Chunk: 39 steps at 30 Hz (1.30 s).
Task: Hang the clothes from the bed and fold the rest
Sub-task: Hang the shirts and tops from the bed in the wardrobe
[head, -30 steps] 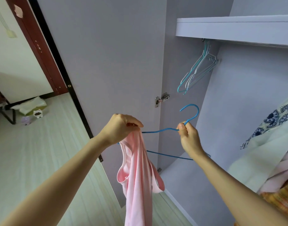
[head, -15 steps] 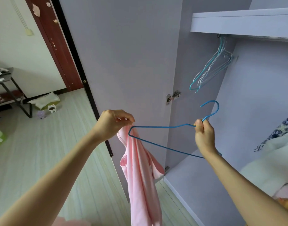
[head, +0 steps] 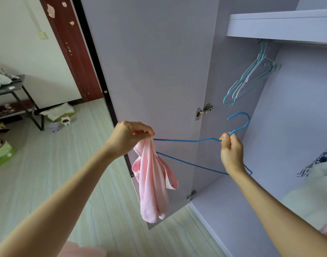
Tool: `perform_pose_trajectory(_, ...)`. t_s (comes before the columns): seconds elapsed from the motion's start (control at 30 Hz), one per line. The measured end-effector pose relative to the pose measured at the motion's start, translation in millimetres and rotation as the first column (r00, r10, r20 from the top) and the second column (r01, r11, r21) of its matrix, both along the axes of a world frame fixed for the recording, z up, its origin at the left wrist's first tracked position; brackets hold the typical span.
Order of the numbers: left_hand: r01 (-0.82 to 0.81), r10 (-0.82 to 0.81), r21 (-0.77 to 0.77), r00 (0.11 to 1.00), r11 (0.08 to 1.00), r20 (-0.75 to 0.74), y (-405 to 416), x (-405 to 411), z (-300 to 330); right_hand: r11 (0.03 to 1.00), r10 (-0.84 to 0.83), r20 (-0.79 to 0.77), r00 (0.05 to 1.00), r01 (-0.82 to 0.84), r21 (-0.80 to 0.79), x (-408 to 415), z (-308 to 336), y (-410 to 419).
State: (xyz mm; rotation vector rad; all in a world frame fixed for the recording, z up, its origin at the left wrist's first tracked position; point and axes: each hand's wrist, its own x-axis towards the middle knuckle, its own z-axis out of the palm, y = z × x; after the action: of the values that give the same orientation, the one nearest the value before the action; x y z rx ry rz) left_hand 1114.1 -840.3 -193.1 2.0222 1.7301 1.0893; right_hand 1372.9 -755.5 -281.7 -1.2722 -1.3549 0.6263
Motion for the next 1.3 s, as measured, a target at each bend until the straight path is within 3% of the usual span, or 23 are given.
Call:
perform_pose_trajectory(0.23,0.023,-0.019,-0.052,0.996,0.998,0.087,-3,9,-2,0.987,0.131,0.146,0.981,-0.143,0.072,-27,0,-14)
perform_pose_trajectory(0.43,-0.004,0.007,-0.064,0.999,0.998,0.042,-6,11,-13,0.987,0.158,0.038,0.987,-0.157,-0.022,-49,-3,-33)
perform_pose_trajectory(0.53,-0.107,0.108,0.014,0.993,0.994,-0.046,-6,1,-14,0.996,0.091,0.167,0.982,-0.093,0.000,-44,0,-39)
perform_pose_trajectory(0.67,-0.157,0.162,0.095,0.986,0.983,-0.041,-8,-7,-10,0.994,0.107,0.400,0.910,-0.099,-0.041,-33,0,-38)
perform_pose_trajectory(0.7,-0.136,0.143,0.112,0.988,0.984,-0.056,-9,-5,-10,0.988,0.156,0.354,0.922,-0.142,-0.063,-33,-1,-39)
perform_pose_trajectory(0.8,-0.056,0.073,0.131,0.990,0.990,-0.123,-9,6,-11,0.964,0.254,-0.036,0.967,-0.256,-0.078,-42,6,-45)
perform_pose_trajectory(0.87,-0.026,0.064,0.172,0.973,0.985,-0.220,-8,10,-11,0.961,0.262,-0.120,0.957,-0.270,-0.054,-48,10,-47)
perform_pose_trajectory(0.97,0.019,0.063,0.220,0.932,0.975,-0.357,-8,9,-14,0.960,0.272,-0.152,0.950,-0.279,-0.031,-52,12,-48)
perform_pose_trajectory(1.13,-0.168,0.087,-0.076,0.786,0.983,-0.612,-4,11,-25,0.969,0.247,-0.144,0.958,-0.246,0.026,-53,16,-46)
perform_pose_trajectory(1.23,-0.141,0.103,-0.039,0.859,0.989,-0.501,0,14,-30,0.968,0.234,-0.082,0.969,-0.224,0.116,-56,21,-49)
perform_pose_trajectory(1.3,-0.130,0.119,0.002,0.900,0.991,-0.419,4,13,-36,0.941,0.123,0.073,0.990,-0.139,0.307,-55,21,-51)
